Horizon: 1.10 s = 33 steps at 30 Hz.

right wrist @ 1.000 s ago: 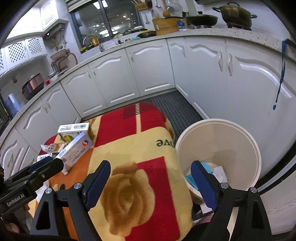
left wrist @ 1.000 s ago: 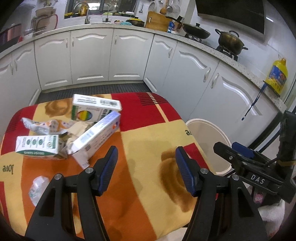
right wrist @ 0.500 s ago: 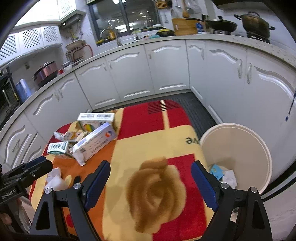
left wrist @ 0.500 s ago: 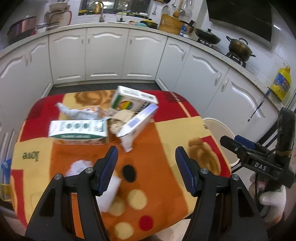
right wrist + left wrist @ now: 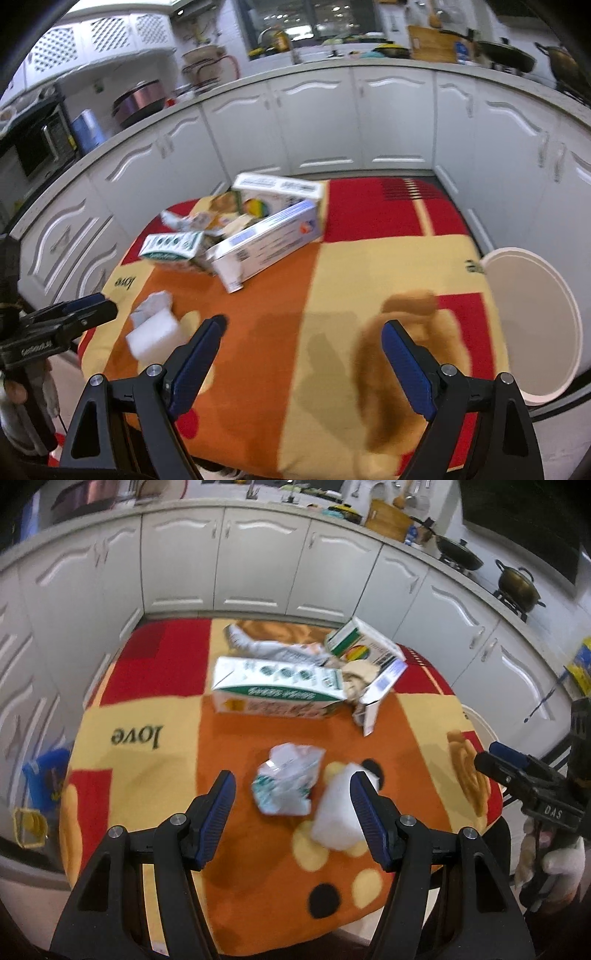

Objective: Collect trash
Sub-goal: 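Grasp the clear plastic wrapper with the left gripper while the right gripper grasps the white sponge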

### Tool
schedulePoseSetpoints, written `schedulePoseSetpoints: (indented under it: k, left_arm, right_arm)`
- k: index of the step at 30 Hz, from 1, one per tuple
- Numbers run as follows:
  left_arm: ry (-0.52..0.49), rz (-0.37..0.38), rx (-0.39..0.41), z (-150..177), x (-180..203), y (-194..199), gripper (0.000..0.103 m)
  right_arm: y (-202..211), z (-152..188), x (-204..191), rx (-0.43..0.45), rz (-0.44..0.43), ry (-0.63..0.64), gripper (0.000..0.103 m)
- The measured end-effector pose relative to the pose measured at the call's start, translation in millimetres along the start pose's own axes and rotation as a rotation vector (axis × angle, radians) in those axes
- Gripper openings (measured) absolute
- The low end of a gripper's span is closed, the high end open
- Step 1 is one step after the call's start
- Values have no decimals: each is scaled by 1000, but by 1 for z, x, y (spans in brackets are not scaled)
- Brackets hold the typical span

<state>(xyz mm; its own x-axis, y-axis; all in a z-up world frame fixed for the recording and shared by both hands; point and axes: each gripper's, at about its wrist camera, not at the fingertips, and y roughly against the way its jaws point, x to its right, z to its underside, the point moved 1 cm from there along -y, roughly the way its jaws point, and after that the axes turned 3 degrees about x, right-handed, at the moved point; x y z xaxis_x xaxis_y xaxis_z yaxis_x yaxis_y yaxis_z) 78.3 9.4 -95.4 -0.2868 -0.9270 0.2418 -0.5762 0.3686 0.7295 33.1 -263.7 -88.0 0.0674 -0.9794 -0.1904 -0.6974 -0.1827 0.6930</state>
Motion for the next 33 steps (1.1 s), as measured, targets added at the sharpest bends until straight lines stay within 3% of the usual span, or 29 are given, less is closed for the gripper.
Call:
schedulePoseSetpoints:
  k: [6, 11, 16, 17, 18, 19, 23, 33]
  left_arm:
    - [59, 41, -35, -2, -14, -14, 63]
    - [77, 102, -71, -9, -9, -33, 63]
    - [53, 67, -135, -10, -3, -62, 62]
    - [60, 67, -153, -8, -4, -67, 59]
    - [66, 69, -162, -7, -7, -69, 45]
    - [72, 68, -169, -6, -10, -70, 38]
    - [101, 78, -150, -6, -24, -60, 22]
    - [143, 7, -48, -6, -58, -18, 21]
  right_arm:
    - [-17, 6, -26, -58, -88, 26, 87]
    - [-23, 8, -35, -74, -84, 52, 87]
    - [-25, 7, -34, -83, -86, 50, 87]
    - [-25, 7, -34, -84, -86, 52, 87]
    - [-24, 7, -34, -84, -88, 54, 87]
    - [-24, 6, -35, -85, -91, 57, 87]
    - [-29, 6, -42, -95, -123, 70, 87]
    - [-61, 8, -94, -159, -289, 118, 87]
